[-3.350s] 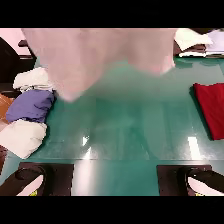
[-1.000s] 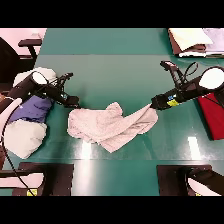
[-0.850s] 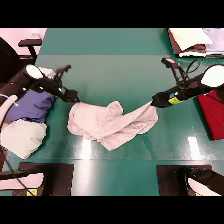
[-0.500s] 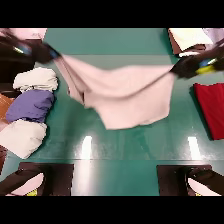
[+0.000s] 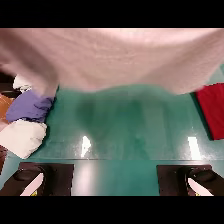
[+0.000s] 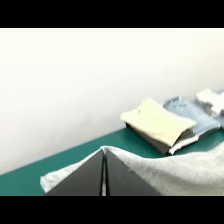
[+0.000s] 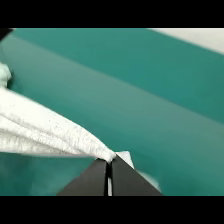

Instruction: Fold the shirts.

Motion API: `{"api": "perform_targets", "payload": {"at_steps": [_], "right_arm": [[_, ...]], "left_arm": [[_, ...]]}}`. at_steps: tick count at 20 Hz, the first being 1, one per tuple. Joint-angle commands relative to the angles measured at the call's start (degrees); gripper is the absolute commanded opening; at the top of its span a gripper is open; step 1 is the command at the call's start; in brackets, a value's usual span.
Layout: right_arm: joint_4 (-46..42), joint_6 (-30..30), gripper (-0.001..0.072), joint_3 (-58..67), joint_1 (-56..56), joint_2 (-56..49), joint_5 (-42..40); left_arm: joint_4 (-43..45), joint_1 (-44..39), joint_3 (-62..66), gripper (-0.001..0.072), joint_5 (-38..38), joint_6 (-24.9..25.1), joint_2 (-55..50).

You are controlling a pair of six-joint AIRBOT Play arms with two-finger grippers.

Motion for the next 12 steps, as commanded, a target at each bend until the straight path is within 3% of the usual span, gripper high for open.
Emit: {"api": "perform_targets", "payload": {"at_steps": [1,5,9,12], "right_arm": [[-0.2,0.3,0.0005,0.5,0.0,3.1,-3.1],[-0.2,0.5,0.0005,7.0,0.0,-5.1,4.2],[0.0,0.2,0.0007,-3.0,-0.5,-14.3,5.0],[5.0,-2.4,0.0007,-10.6,-4.5,-24.8,5.8]], "left_arm": [[1.6,0.0,2.5,0.0017,0.5,-3.5,1.1],[2.1,0.0,-4.8,0.0017,-3.5,-4.6,-0.7],[2.4,0.0,-17.0,0.0018,-11.3,-4.6,-8.2],[4.4,0.0,-29.8,0.0018,-10.1,-2.9,-15.7]]}}
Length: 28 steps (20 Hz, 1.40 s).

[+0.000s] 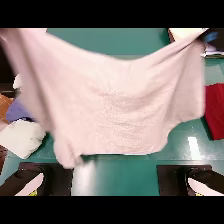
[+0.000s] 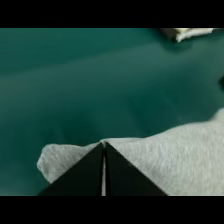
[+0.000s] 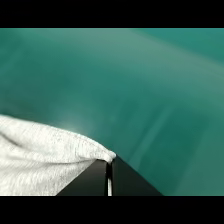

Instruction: Fold the shirts.

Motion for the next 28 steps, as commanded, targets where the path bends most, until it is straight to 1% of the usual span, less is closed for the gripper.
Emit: {"api": "perform_targets", "payload": {"at_steps": [1,3,4,5,8,10,11,12,13,14,16,17,18,20,21,23,26,28], "right_arm": [[5.3,-2.7,0.0007,-7.9,-4.3,-11.2,-0.2],[8.3,-2.9,0.0007,-10.0,-8.0,-17.9,-4.7],[10.5,-2.9,0.0007,-10.1,-9.7,-20.8,-6.2],[13.5,-3.0,0.0008,-10.0,-11.0,-23.5,-7.6],[18.8,-3.5,0.0007,-6.8,-13.8,-29.8,-8.8],[18.8,-3.4,0.0008,-2.7,-14.1,-33.0,-8.5],[18.8,-3.4,0.0068,-0.4,-14.2,-34.2,-8.0],[19.0,-3.4,0.0324,1.8,-14.3,-35.2,-7.1],[20.0,-3.4,0.0389,3.9,-14.5,-35.7,-5.5],[21.4,-3.7,0.0387,4.4,-15.0,-35.2,-4.1],[23.4,-6.0,0.0385,0.7,-16.0,-31.7,-2.1],[23.1,-7.2,0.0385,-3.0,-16.5,-28.9,-1.5],[23.3,-8.0,0.0385,-7.1,-17.0,-26.1,-1.4],[23.2,-8.8,0.0384,-16.4,-18.3,-19.9,-2.3],[23.2,-8.9,0.0384,-20.8,-19.0,-16.9,-3.5],[23.3,-8.9,0.0384,-27.5,-20.2,-12.2,-6.2],[23.3,-8.9,0.0384,-33.3,-21.0,-7.9,-7.5],[23.3,-8.9,0.0384,-36.0,-21.0,-6.1,-8.3]], "left_arm": [[1.8,0.0,-14.5,0.0019,1.2,2.3,-8.9],[3.0,0.0,-19.9,0.0019,8.1,3.6,-16.0],[2.9,0.0,-20.2,0.0019,10.7,4.8,-20.3],[2.9,0.0,-20.0,0.0019,13.0,4.9,-23.7],[2.7,0.2,-17.3,0.0020,18.6,4.7,-31.9],[2.5,0.6,-15.8,0.0021,20.9,4.5,-33.6],[2.1,1.1,-15.1,0.0105,21.1,4.5,-33.6],[2.0,1.9,-13.8,0.0415,19.8,4.3,-33.6],[2.0,3.0,-12.0,0.0495,16.7,4.2,-33.6],[1.9,4.6,-9.9,0.0498,11.4,4.2,-33.6],[0.2,8.3,-8.3,0.0498,1.3,4.5,-32.9],[0.3,9.9,-9.4,0.0498,-1.1,4.7,-32.0],[0.3,11.4,-12.2,0.0498,-1.8,4.7,-30.5],[0.3,12.9,-20.2,0.0498,-1.2,6.1,-26.8],[0.5,12.9,-24.6,0.0497,0.1,7.3,-25.0],[0.0,12.9,-32.7,0.0498,3.9,7.7,-22.9],[-0.3,12.9,-39.3,0.0497,9.0,7.6,-22.9],[-1.8,12.9,-41.4,0.0497,10.3,7.6,-22.9]]}}
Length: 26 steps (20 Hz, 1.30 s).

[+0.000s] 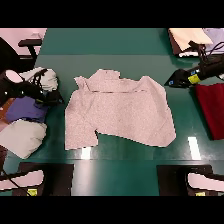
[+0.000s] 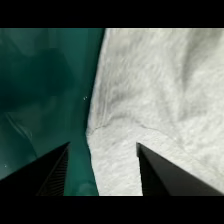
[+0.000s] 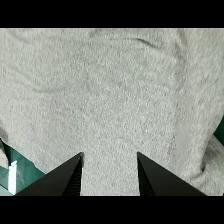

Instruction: Fold the shirts.

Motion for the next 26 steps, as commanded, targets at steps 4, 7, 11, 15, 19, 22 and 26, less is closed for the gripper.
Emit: {"api": "perform_targets", "payload": {"at_steps": [4,7,11,15,19,22,26], "right_arm": [[0.1,-0.2,0.0384,-6.6,-0.5,4.4,-1.7],[0.1,-0.2,0.0384,-6.6,-0.5,4.4,-2.1],[-0.2,-0.1,0.0384,-6.9,-1.5,4.4,1.3],[-0.8,-0.1,0.0384,-18.6,-6.9,10.0,0.7],[-7.9,1.2,0.0390,-37.0,-15.3,18.8,3.1],[-9.1,1.2,0.0391,-48.2,-21.1,24.7,4.0],[-8.1,3.4,0.0390,-56.6,-22.2,26.6,3.1]], "left_arm": [[-1.9,0.2,-8.5,0.0497,4.2,0.4,0.6],[-2.0,-2.6,-9.3,0.0497,5.2,0.6,0.5],[-2.4,-6.2,-9.3,0.0495,11.0,-2.6,0.5],[-2.4,-6.0,-7.5,0.0019,10.5,-3.3,0.7],[-2.4,-6.1,-3.1,0.0019,7.6,-3.0,1.4],[-2.8,-6.1,-2.5,0.0019,7.6,-3.0,1.9],[-3.1,-6.1,-2.5,0.0019,7.6,-2.7,1.9]]}}
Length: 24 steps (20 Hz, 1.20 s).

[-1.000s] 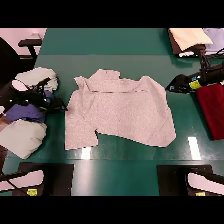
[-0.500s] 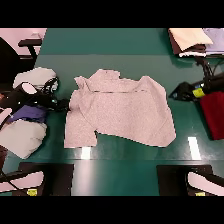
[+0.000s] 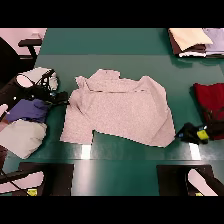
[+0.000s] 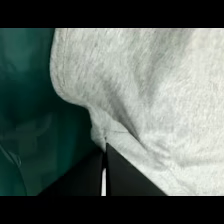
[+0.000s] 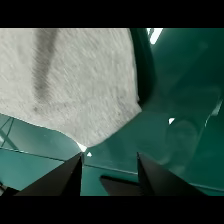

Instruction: Fold the shirts.

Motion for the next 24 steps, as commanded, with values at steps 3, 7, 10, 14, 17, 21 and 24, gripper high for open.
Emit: {"api": "perform_targets", "payload": {"at_steps": [3,7,10,14,17,21,24], "right_arm": [[6.9,1.5,0.0390,-9.3,2.1,-1.3,-4.8],[9.7,1.9,0.0255,-9.2,12.3,-5.2,-14.4],[9.6,2.1,0.0023,-9.1,16.2,-3.4,-17.3],[9.2,2.1,0.0008,1.6,14.7,6.4,-11.5],[9.0,2.1,0.0008,20.2,12.0,13.3,-6.6],[8.9,2.1,0.0008,44.9,6.7,18.4,-6.4],[7.5,1.9,0.0009,59.8,2.2,18.3,-3.6]], "left_arm": [[-0.5,0.0,0.3,0.0019,-0.2,0.2,0.1],[-0.5,0.0,0.4,0.0019,-0.6,0.2,0.1],[-0.3,0.0,0.4,0.0018,-1.1,0.2,2.9],[0.8,0.0,4.4,0.0018,-2.7,-0.3,15.6],[0.8,0.0,15.4,0.0018,-5.8,-2.2,25.6],[0.9,0.0,35.8,0.0019,-5.7,-4.3,34.7],[0.9,0.0,49.9,0.0019,-6.4,-8.4,36.8]]}}
